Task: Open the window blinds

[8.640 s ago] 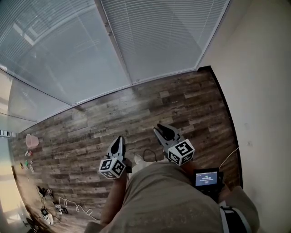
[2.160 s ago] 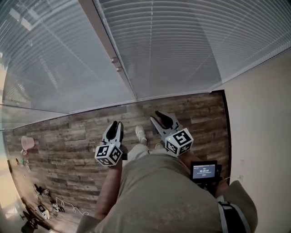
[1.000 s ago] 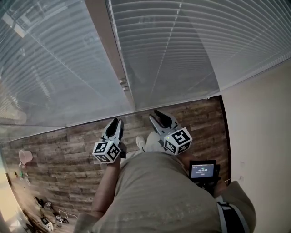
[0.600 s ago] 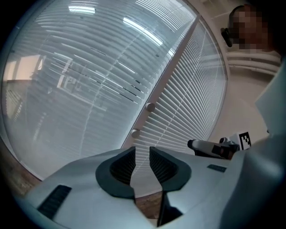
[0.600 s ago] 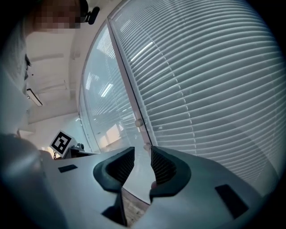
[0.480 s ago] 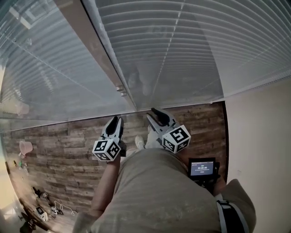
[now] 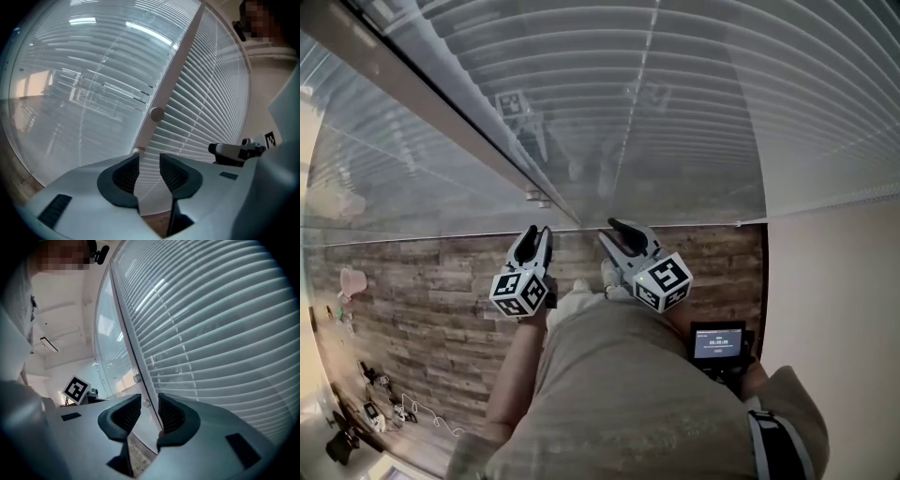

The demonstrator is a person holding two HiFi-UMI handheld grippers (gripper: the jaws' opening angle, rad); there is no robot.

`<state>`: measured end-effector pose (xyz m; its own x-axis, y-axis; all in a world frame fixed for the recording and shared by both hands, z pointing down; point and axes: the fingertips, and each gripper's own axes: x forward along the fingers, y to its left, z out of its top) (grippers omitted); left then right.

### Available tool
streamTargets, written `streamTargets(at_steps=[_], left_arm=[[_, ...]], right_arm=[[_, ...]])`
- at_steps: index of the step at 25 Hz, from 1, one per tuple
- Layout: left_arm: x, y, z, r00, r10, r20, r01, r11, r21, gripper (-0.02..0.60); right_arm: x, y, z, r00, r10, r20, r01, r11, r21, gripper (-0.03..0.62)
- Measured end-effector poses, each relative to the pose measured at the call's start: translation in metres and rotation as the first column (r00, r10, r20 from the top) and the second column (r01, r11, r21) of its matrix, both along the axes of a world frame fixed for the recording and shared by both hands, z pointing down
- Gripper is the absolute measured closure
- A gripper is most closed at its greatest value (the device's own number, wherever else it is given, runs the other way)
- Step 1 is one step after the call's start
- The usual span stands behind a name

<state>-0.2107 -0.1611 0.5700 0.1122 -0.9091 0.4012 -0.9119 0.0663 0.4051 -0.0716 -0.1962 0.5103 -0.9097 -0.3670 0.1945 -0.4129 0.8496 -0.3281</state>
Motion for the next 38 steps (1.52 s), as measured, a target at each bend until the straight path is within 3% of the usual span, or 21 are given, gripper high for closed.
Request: streamTargets(at_steps=[7,12,17,23,30,35,38], left_arm=[[-0.013,0.002,0.012,0.995,-0.072,0.073,0.075,0.997,-0.036,0.430],[-0.023,-0.009,0.011,0.980,-0.096,0.176,0.111,0.991,-0.077,0.419],[-0.036,-0.015,0.015,0.943,-0.074,0.324,0.119,0.985,-0.122,0.419],[-0.031,-0.019,0.026,0.928,-0.039,0.370,0.106,0.981,-0.164,0.419],[-0.028,-0.023,0.026,0.940,-0.057,0.337,0.117,0.980,-0.160,0.445],[-0.027,-0.024,0.028,0.986,-0.108,0.126,0.127,0.980,-0.150,0.448],[-0.026,-0.023,0.028,0.991,-0.135,-0.015,0.132,0.981,-0.139,0.448]], right_arm=[[-0.007,0.016,0.004,0.998,-0.069,0.013,0.069,0.998,-0.007,0.493],[-0.010,0.015,-0.008,0.994,-0.104,0.016,0.105,0.994,-0.017,0.493],[-0.010,0.013,-0.009,0.995,-0.102,0.024,0.102,0.994,-0.041,0.493],[-0.008,0.012,-0.006,0.996,-0.086,0.033,0.087,0.995,-0.053,0.493],[-0.009,0.009,-0.007,0.997,-0.076,0.026,0.078,0.996,-0.050,0.493],[-0.007,0.003,-0.008,0.998,-0.055,0.025,0.056,0.998,-0.042,0.493],[-0.007,0.002,-0.008,0.999,-0.049,0.023,0.050,0.998,-0.043,0.493]])
